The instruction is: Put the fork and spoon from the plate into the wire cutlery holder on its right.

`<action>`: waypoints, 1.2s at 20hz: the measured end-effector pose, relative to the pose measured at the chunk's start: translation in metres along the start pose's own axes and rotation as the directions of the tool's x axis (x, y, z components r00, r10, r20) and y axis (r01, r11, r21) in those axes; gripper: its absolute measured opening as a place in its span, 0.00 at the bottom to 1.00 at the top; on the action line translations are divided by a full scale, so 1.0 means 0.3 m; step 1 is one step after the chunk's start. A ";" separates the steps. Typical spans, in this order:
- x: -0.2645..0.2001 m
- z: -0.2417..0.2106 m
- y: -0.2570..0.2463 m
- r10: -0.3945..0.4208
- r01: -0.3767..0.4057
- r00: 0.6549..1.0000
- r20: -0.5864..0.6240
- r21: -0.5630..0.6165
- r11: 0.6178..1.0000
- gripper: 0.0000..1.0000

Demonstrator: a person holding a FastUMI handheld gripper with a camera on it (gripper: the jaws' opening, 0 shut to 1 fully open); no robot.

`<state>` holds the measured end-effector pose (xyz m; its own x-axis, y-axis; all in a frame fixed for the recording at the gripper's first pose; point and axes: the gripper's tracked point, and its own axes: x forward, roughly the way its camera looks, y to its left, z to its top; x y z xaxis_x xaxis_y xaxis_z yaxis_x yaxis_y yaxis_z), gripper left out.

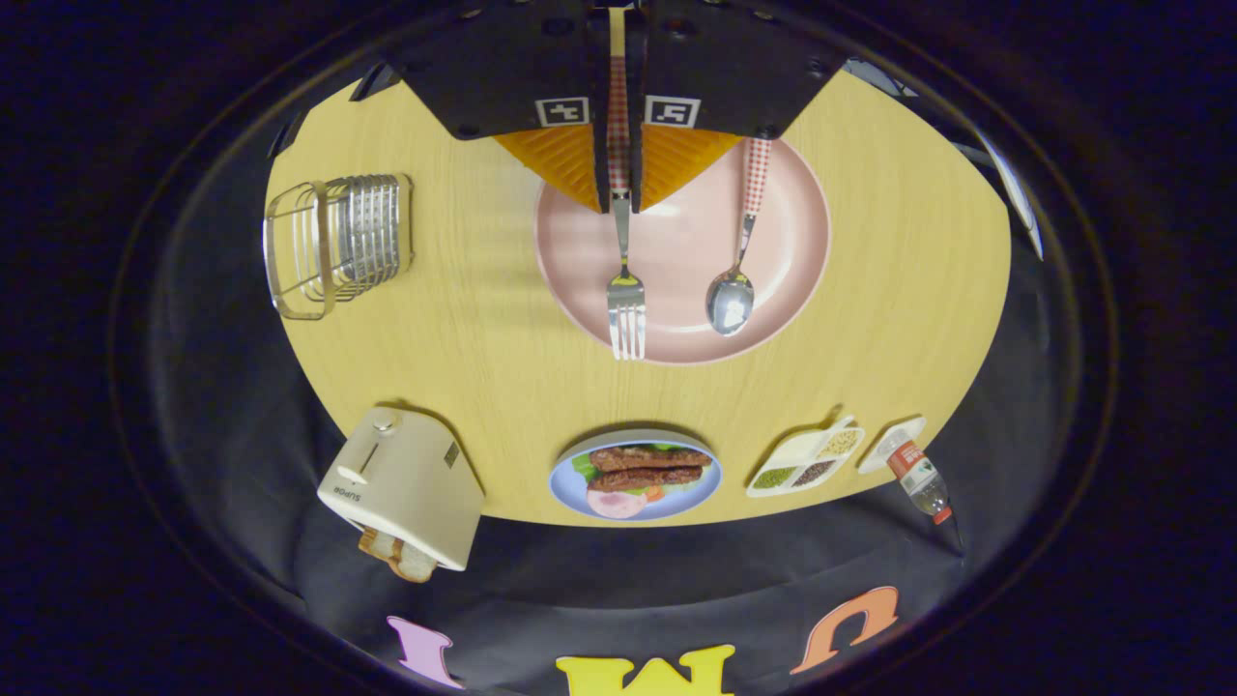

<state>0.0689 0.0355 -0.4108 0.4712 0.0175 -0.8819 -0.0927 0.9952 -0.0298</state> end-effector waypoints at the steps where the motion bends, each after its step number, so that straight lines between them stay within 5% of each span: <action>1: -0.031 0.013 -0.016 0.000 0.000 1.000 0.010 0.003 1.000 0.06; 11: -0.300 0.057 -0.288 -0.053 0.052 0.997 0.059 0.019 0.998 0.06; 22: -0.421 0.008 -0.624 -0.125 0.130 0.987 -0.101 0.042 0.991 0.06; 24: -0.429 0.001 -0.613 -0.065 0.074 0.985 -0.157 0.050 0.996 0.06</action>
<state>0.0256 -0.1498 -0.2916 0.3323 -0.0623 -0.9411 -0.0134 0.9974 -0.0708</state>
